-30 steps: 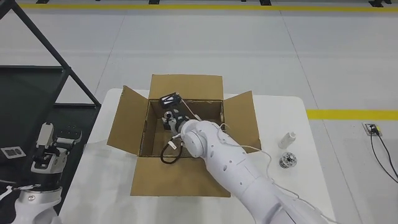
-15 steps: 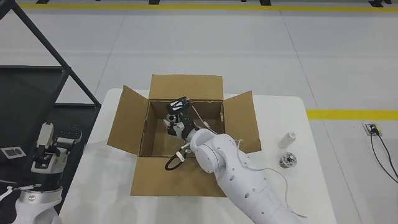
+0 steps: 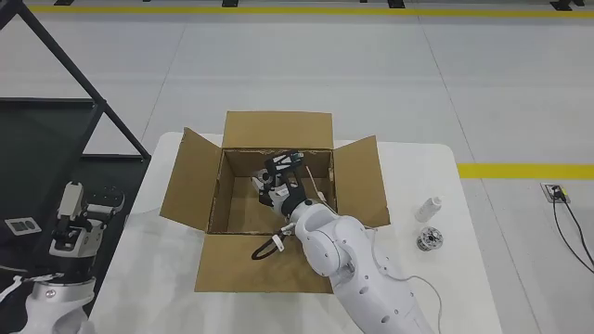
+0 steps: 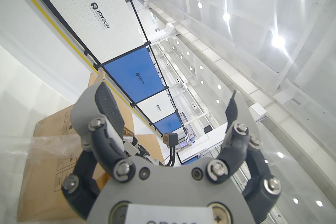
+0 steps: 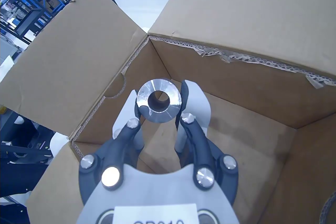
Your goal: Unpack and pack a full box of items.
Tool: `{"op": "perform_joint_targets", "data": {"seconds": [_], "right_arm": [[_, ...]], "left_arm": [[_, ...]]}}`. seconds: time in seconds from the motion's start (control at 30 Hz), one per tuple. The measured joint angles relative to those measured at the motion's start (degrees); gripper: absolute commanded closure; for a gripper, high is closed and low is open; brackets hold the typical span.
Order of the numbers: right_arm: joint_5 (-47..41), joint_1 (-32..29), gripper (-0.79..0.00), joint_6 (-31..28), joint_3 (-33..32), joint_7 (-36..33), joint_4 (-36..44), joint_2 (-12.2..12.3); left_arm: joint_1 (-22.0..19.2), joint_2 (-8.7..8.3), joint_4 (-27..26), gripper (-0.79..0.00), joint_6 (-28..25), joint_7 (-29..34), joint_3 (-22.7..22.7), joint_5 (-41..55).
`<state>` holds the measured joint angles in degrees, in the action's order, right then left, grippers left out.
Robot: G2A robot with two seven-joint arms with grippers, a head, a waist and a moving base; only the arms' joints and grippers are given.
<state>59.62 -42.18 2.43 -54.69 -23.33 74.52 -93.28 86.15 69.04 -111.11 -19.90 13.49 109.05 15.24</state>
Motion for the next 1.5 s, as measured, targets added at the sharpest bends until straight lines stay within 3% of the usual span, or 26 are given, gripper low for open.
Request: {"op": "perform_joint_targets", "data": {"seconds": [0.33,0.5,0.87,1.07,1.3,1.5], "right_arm": [[0.16,0.21,0.0,-2.17,0.46,-2.31,-0.3,-0.02],[1.04,-2.6,0.0,-5.33,-3.08,-2.19,5.99,1.11],[5.14,-24.79,0.0,-12.26,-20.78,-3.82,37.69,5.74],[6.69,-35.59,0.0,-13.28,-28.08,-2.74,48.78,7.03],[4.09,-45.24,0.0,-14.23,-36.17,-0.92,54.61,8.0],[3.24,-50.3,0.0,-15.69,-41.36,-1.3,54.48,8.74]], "left_arm": [[0.37,0.03,0.54,-0.785,0.03,-0.11,1.1,0.73],[-0.12,0.02,0.88,-0.785,0.42,0.28,0.97,0.87],[-2.47,-0.14,1.11,-0.785,1.77,2.62,-0.97,0.11],[-3.53,-0.19,1.04,-0.785,2.32,3.59,-2.48,-0.9],[-4.46,-0.22,0.88,-0.785,2.72,3.83,-3.9,-1.89],[-4.9,-0.22,1.01,-0.785,3.01,3.59,-4.69,-2.46]]}}
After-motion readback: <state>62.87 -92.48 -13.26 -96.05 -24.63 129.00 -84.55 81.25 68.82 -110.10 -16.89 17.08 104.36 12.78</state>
